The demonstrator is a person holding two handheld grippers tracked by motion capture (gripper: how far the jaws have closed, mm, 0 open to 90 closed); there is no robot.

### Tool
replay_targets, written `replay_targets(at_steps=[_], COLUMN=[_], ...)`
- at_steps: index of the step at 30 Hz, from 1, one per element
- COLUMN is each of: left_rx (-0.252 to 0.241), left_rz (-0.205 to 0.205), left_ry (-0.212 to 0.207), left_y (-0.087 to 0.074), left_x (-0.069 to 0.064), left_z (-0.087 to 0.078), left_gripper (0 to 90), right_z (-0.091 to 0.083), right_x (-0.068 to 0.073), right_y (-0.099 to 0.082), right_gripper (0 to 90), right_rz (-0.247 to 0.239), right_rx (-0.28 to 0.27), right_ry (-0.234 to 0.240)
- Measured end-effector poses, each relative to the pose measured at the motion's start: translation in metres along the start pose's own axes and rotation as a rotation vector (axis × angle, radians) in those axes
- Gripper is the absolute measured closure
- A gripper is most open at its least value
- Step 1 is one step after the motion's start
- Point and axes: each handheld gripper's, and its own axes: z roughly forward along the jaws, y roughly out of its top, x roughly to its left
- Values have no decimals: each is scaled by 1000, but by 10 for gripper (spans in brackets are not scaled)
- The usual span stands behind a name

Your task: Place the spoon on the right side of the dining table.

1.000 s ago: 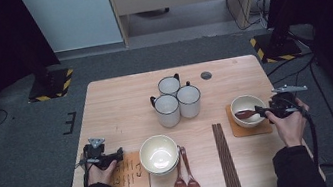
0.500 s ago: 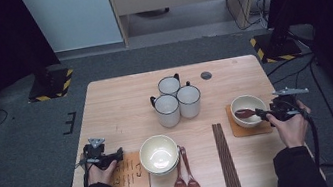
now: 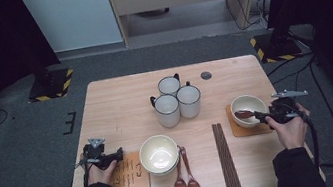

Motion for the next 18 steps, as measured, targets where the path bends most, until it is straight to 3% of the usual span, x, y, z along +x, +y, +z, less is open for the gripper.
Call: replay_targets(at_steps=[18], left_rx=[0], left_rz=[0], left_ry=[0], left_y=[0], left_x=[0], left_z=[0], left_gripper=[2], right_z=[-12], right_x=[12], right_y=[-10], right_gripper=[356], right_rz=[-12], right_rx=[0], right_ry=[20])
